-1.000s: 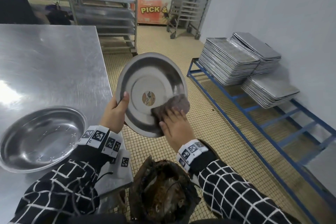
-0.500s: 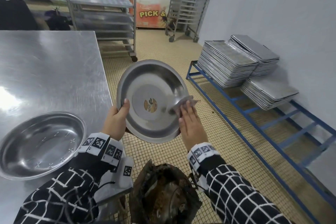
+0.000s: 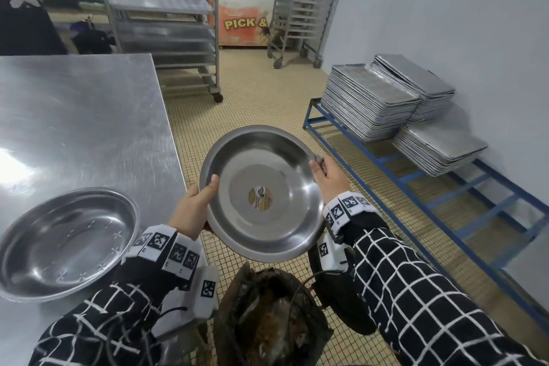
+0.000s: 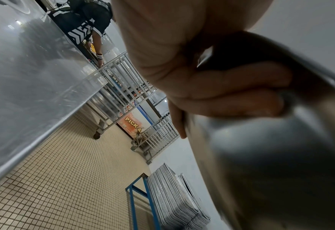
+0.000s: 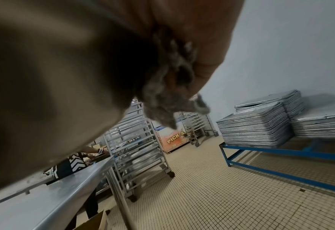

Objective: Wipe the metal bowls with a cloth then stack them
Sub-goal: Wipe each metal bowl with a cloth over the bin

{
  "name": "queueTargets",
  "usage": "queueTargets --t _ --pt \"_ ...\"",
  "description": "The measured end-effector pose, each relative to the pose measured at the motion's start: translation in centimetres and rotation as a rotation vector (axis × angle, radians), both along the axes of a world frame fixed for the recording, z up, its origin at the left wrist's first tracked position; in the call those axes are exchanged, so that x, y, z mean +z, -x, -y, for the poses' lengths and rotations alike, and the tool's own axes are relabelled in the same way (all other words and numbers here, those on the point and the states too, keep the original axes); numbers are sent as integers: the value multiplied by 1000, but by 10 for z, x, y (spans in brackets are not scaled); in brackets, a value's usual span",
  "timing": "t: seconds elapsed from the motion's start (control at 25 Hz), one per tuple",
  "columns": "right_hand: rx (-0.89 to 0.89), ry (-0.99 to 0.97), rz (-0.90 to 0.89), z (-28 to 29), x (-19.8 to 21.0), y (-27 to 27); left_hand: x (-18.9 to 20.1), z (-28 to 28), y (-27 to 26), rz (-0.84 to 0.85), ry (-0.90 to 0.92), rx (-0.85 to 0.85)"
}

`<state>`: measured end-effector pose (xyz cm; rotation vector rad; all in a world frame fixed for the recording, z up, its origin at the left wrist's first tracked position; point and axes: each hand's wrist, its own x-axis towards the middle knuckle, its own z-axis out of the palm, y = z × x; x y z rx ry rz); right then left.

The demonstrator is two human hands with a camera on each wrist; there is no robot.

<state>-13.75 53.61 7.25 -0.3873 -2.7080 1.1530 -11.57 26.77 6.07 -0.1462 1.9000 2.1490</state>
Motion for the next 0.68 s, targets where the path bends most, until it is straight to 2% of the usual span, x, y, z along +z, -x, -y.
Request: queueTargets --t 0.12,0.24,0.32,0.4,0.52,0.68 --pt "-148 54 -64 15 -4 -2 -2 -3 0 -8 -39 73" --pt "-226 416 -65 20 -4 2 -5 -3 2 4 -35 88" --pt "-204 619 34 13 -4 5 -4 -1 5 5 -46 109" --pt "-117 557 89 7 -4 2 0 1 5 5 -80 135" --pt "-25 382 27 11 0 -11 3 0 6 -37 -100 148" --pt "-172 399 -40 26 -6 -21 4 -11 2 -66 -166 198"
